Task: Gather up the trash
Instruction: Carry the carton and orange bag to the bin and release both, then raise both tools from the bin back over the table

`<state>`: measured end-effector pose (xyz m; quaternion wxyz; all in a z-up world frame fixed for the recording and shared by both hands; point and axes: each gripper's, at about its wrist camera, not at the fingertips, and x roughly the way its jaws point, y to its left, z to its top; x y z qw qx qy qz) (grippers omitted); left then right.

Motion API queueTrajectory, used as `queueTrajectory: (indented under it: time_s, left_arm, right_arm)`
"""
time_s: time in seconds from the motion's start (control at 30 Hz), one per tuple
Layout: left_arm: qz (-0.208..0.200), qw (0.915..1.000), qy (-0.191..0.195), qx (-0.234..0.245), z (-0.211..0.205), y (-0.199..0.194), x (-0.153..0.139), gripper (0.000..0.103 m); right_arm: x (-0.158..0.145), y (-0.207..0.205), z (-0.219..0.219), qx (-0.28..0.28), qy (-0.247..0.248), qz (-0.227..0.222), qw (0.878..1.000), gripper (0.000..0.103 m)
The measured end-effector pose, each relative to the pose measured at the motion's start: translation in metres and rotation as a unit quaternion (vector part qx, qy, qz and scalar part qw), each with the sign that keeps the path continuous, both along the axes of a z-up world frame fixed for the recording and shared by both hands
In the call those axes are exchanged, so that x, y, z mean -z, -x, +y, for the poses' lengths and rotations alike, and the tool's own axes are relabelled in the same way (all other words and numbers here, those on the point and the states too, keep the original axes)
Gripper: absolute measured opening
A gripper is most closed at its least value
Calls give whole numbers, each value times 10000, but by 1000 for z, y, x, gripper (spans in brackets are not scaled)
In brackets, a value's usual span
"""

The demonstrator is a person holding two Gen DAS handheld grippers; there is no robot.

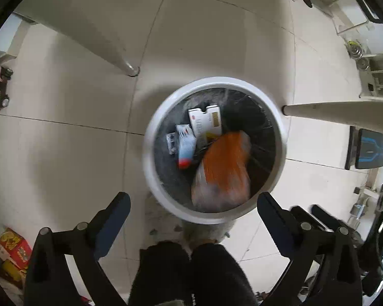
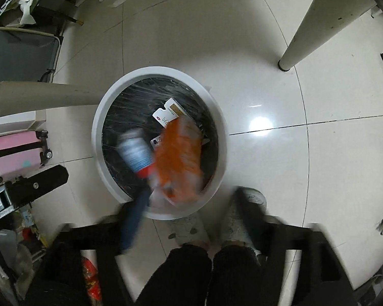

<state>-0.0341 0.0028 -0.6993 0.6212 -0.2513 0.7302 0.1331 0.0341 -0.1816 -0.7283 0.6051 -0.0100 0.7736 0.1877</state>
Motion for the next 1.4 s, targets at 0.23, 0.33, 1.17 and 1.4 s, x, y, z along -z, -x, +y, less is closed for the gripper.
queueTrajectory:
  time_s: [0.23,0.33,1.17,1.4]
  left_arm:
    - [-125,9976,-658,199,4,16,-40,102]
    - [-207,9961,-817,270,1,20,-64,102]
    - [-692,9931,-729,598,-43,44,-290,102]
    - [-890,9910,-674,746,-49,51,-358,102]
  right_arm:
    - [-37,-2,17,-587,316,-552,9962,103]
    - [-54,1,22,-727,423,-633,9944,103]
    - [-351,15,-13,-694,394,-1197,9896,103]
    - [-444,24,-21,-628,381,-1287,9890,103]
